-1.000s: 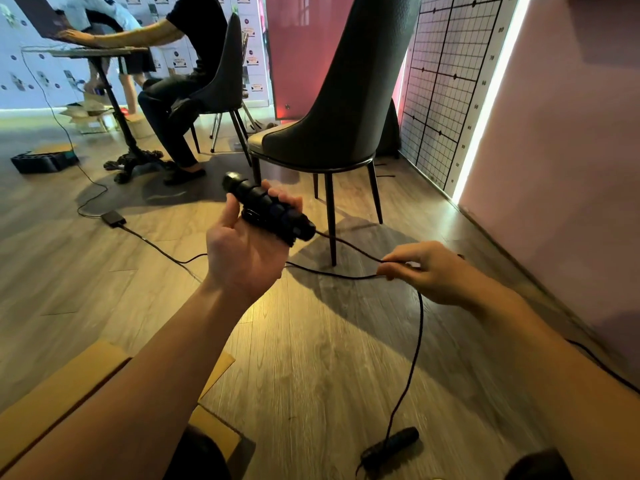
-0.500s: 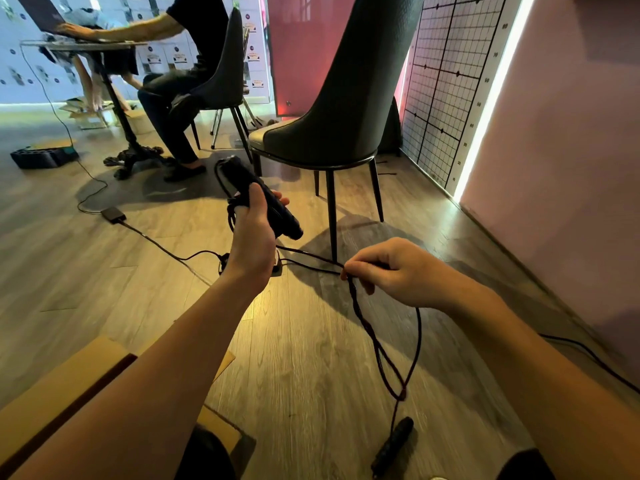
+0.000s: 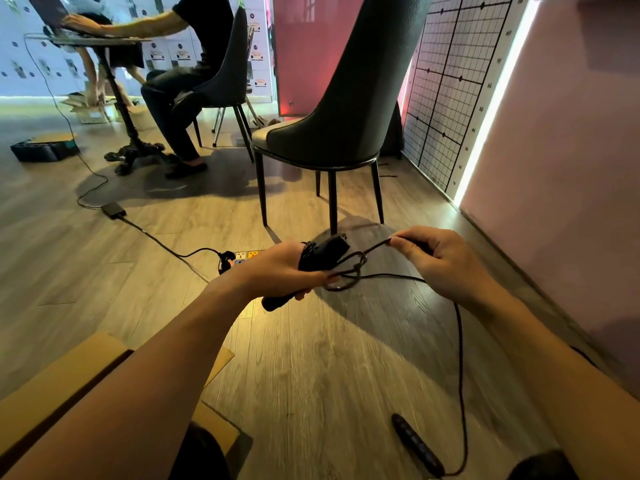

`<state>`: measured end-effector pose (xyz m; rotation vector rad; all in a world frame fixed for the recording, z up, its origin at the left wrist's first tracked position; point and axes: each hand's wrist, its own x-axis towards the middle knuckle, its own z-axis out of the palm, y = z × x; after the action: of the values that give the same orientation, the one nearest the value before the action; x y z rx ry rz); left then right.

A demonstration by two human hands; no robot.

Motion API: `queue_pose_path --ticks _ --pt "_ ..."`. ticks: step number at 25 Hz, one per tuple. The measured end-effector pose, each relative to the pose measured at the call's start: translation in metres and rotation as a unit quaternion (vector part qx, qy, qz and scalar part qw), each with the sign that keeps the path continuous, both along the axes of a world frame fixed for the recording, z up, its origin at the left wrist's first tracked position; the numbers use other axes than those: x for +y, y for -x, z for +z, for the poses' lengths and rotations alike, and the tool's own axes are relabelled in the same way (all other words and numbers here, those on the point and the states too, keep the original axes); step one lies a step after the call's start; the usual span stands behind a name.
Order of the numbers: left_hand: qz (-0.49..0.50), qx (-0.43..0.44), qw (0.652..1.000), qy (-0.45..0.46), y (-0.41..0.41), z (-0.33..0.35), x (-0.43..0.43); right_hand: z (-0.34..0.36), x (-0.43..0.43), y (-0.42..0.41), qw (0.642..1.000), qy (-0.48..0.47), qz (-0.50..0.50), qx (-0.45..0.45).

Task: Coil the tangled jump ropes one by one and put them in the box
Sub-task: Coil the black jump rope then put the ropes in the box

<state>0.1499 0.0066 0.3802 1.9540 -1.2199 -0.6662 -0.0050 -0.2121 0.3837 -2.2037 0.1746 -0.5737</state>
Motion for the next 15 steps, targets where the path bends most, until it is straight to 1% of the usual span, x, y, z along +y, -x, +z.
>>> queue_pose_path --ticks 2,4,7,10,12,15 --pt "0.028 0.077 0.996 0.026 0.0 -0.001 -0.001 0.0 -0.001 -0.001 1.0 0.021 -0.012 -0.003" --pt "0.063 0.109 0.991 0.05 0.0 -0.001 0.0 -0.001 -0.002 -0.001 0.998 0.062 -0.024 0.004" --pt "0.127 0.098 0.983 0.086 -0.007 -0.002 0.004 -0.001 -0.003 -0.003 0.994 0.097 -0.052 -0.007" --pt "0.165 0.079 0.979 0.085 -0.013 -0.004 0.007 -0.001 -0.009 -0.004 0.991 0.088 -0.093 -0.024" --pt "0.187 0.061 0.977 0.084 -0.014 -0.004 0.009 -0.001 -0.013 -0.001 0.995 0.069 -0.071 -0.018" --pt "0.197 0.048 0.976 0.08 -0.015 -0.005 0.012 -0.001 -0.015 0.004 0.996 0.091 -0.005 0.01"
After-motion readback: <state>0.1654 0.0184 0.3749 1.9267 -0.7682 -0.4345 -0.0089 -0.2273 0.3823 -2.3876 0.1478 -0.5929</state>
